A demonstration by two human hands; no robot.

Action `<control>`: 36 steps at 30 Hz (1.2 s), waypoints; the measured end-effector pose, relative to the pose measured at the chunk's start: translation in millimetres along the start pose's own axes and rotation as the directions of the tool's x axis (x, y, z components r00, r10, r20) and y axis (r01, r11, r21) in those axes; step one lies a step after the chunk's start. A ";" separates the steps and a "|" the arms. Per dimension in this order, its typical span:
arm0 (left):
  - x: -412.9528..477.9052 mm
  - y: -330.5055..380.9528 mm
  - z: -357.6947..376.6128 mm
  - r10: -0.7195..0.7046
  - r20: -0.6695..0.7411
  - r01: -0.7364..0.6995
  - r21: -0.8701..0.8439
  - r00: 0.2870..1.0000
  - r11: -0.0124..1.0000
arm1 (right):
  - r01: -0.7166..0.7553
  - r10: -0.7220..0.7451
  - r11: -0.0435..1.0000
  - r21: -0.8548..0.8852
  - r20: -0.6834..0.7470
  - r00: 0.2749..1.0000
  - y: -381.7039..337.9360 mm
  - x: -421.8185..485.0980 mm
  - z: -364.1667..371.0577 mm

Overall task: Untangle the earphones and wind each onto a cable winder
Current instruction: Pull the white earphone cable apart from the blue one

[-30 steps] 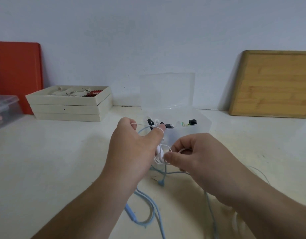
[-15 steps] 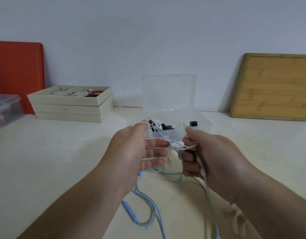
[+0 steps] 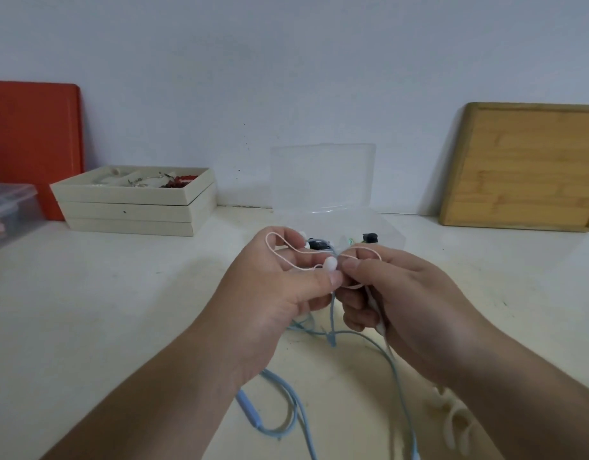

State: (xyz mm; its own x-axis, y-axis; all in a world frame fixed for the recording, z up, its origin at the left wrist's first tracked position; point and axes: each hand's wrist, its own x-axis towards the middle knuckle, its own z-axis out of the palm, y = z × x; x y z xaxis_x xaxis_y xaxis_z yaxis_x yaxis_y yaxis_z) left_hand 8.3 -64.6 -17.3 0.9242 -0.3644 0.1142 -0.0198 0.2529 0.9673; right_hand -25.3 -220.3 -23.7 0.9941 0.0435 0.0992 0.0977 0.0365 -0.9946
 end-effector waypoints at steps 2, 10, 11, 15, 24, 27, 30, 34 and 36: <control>0.4 -1.0 0.0 0.029 -0.048 -0.026 0.055 0.998 0.998 | 0.013 -0.016 0.997 -0.075 -0.042 0.999 -1.7 0.0 -1.4; -0.4 2.9 1.3 -0.017 0.016 0.017 0.011 1.000 1.000 | -0.026 0.024 1.000 -0.005 -0.207 0.978 -7.0 0.7 -4.9; 0.2 2.3 1.4 -0.049 0.002 0.049 -0.033 0.999 0.998 | -0.020 0.022 1.000 0.010 -0.213 0.977 -6.7 1.0 -4.2; 1.6 4.8 2.3 -0.132 -0.041 0.123 -0.172 0.990 0.977 | 0.029 -0.024 0.999 0.020 -0.217 0.976 -7.8 -0.6 -5.2; 0.4 12.1 1.7 -0.126 -0.031 0.117 -0.216 0.991 0.969 | 0.128 -0.139 0.984 -0.123 -0.082 0.987 -9.3 -2.5 -13.2; -0.6 9.6 -0.4 -0.091 0.077 0.104 -0.185 0.993 0.977 | 0.137 -0.143 0.985 -0.109 -0.053 0.988 -7.0 -2.0 -13.9; -1.5 7.0 -2.1 -0.036 0.113 0.047 -0.097 0.993 0.994 | 0.140 -0.147 0.984 -0.108 -0.058 0.987 -6.4 -1.9 -14.7; -2.0 9.0 -1.7 -0.042 0.075 0.048 -0.075 0.996 0.996 | 0.129 -0.137 0.981 -0.147 -0.047 0.989 -9.6 -3.4 -12.0; -2.0 11.0 -3.0 -0.064 0.079 0.073 -0.113 0.995 0.991 | 0.144 -0.152 0.975 -0.167 -0.040 0.988 -11.9 -3.5 -12.3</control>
State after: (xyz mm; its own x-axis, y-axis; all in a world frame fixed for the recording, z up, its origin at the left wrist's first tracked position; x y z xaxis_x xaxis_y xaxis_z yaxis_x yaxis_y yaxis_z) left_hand 7.3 -58.4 -7.6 0.8904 -0.4499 0.0696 0.0908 0.3254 0.9412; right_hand -29.4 -233.1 -12.6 0.9687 -0.0028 0.2482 0.2459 -0.1253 -0.9612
